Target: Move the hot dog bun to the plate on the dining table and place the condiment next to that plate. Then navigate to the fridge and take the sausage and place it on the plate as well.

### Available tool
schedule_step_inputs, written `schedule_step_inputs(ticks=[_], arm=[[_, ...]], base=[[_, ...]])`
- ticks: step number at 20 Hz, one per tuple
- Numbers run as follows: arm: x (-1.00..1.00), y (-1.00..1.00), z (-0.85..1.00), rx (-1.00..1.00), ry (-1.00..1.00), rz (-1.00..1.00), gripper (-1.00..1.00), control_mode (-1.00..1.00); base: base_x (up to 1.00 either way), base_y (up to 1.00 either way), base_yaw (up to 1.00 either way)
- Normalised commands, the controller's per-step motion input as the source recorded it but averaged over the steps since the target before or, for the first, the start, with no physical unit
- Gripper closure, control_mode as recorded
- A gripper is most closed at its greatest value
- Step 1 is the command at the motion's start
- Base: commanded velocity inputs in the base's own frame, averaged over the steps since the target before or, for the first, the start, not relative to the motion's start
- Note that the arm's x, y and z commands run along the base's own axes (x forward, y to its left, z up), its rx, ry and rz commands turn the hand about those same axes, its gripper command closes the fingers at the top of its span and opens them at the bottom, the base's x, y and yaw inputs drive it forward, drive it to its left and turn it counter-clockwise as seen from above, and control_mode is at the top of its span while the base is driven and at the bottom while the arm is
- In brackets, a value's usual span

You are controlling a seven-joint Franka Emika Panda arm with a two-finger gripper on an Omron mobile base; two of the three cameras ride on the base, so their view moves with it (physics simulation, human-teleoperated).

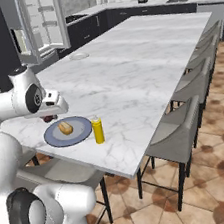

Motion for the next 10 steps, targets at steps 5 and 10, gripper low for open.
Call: schedule_step_inputs(ticks=[5, 10], arm=[[0.79, 0.13, -0.60, 0.00, 0.04, 0.00, 1.00, -1.00], [0.52, 0.09, -0.62, 0.00, 0.04, 0.00, 1.00, -1.00]], base=[[0.00, 0.00, 0.00], [0.00, 0.00, 0.00]])
